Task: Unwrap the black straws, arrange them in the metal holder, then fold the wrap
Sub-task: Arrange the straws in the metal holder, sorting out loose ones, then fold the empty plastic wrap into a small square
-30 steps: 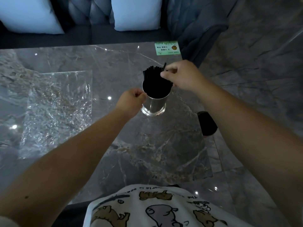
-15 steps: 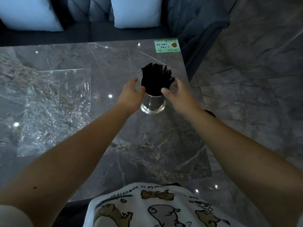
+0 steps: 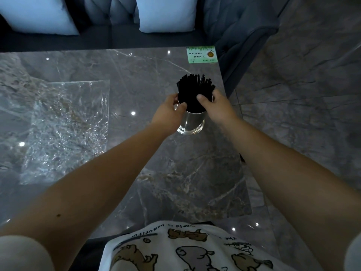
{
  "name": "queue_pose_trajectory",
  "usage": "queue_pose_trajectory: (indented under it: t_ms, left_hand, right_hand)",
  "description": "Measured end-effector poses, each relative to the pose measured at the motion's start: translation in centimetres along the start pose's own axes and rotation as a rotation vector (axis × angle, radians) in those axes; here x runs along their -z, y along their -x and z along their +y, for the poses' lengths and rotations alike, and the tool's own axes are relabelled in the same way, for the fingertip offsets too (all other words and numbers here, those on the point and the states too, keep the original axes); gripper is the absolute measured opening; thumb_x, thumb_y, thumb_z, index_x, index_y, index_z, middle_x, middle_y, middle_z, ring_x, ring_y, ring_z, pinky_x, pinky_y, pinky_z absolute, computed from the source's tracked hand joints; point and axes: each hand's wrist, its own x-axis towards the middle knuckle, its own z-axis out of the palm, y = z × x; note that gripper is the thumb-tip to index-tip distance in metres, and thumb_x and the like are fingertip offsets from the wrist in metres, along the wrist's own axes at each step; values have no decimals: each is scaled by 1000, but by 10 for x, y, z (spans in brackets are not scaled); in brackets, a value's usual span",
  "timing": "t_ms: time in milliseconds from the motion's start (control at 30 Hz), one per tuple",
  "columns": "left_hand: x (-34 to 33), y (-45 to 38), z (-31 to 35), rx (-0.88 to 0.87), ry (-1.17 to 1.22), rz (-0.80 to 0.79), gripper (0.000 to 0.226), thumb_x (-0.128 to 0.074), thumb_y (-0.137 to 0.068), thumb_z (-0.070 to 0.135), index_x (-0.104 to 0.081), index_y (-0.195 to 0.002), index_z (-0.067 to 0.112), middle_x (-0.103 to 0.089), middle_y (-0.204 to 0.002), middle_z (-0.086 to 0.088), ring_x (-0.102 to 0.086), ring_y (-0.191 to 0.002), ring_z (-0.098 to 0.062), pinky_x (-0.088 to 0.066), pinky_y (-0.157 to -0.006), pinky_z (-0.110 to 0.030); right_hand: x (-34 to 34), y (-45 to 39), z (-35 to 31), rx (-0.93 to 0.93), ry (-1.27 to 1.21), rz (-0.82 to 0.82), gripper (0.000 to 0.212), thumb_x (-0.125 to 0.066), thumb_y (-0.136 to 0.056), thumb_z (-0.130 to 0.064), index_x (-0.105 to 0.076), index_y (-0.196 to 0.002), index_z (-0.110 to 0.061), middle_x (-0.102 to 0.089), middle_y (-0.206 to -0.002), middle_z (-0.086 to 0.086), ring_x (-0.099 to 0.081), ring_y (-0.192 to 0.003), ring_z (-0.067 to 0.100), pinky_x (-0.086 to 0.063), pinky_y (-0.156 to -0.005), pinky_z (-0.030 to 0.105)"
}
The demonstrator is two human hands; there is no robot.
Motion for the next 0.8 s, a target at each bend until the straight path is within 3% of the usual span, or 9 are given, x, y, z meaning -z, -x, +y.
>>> queue_pose_trajectory:
  t_ms: [100,133,200,300,400,533,633,700,800]
  left_hand:
    - [-2,-6,6,-93,-107,-9,53,-46,-98,33,-29,-148,31,-58,-131,0,-53,-100,-8,-37,-73,-16]
    - [-2,-11,8,-112,-160,-19,54,-44,-98,32,-25,-149,33,-57,-133,-3,-56,-103,-11,-40,-75,-17]
    - [-3,-20,12,-120,-265,-44,54,-39,-99,34,-19,-150,35,-52,-134,-13,-58,-110,-27,-46,-85,-32]
    - [-3,-29,16,-122,-361,-71,51,-33,-101,34,-17,-150,38,-50,-132,-21,-56,-111,-36,-41,-84,-37]
    - [-3,-34,18,-98,-394,-58,47,-30,-102,34,-22,-148,38,-53,-129,-21,-59,-106,-37,-43,-81,-38]
    - [-2,-36,19,-86,-366,-27,47,-31,-102,34,-26,-148,33,-60,-126,-17,-60,-107,-35,-38,-76,-34]
    - [3,-30,16,-14,-279,-42,51,-33,-101,42,-27,-150,26,-59,-133,-14,-58,-116,-32,-42,-90,-34]
    - [11,-24,10,42,-262,-53,55,-33,-100,48,-30,-149,22,-57,-135,-14,-59,-115,-32,-43,-101,-42]
    - [30,-9,-7,66,-297,-37,51,-34,-100,48,-44,-139,17,-63,-124,-16,-63,-109,-33,-44,-98,-41]
  right_hand:
    - [7,-7,-7,38,79,-60,43,-56,-93,-39,-48,-133,-25,-57,-107,-15,-55,-92,-1,-38,-70,12]
    - [9,-10,-9,52,124,-76,43,-54,-94,-38,-47,-134,-24,-58,-115,-9,-56,-100,6,-42,-77,17]
    - [14,-16,-14,100,251,-106,43,-50,-96,-37,-46,-136,-21,-59,-127,1,-56,-113,18,-44,-90,29]
    - [19,-21,-16,152,420,-116,44,-47,-98,-37,-46,-137,-18,-57,-133,9,-54,-120,25,-42,-96,32]
    - [21,-24,-16,135,457,-133,44,-47,-97,-41,-46,-136,-21,-58,-131,9,-54,-119,25,-43,-96,33]
    - [22,-23,-12,110,375,-107,39,-51,-94,-45,-54,-128,-25,-63,-125,2,-58,-111,19,-42,-84,28]
    - [21,-19,-7,116,255,-82,38,-53,-93,-43,-55,-129,-30,-63,-122,-6,-56,-108,12,-39,-81,24]
    - [21,-15,-4,118,208,-93,38,-53,-93,-44,-53,-130,-33,-60,-114,-13,-56,-108,10,-40,-79,24]
    - [18,-7,3,57,231,-61,56,-48,-91,-56,-45,-137,-25,-53,-124,-9,-52,-114,13,-42,-88,32]
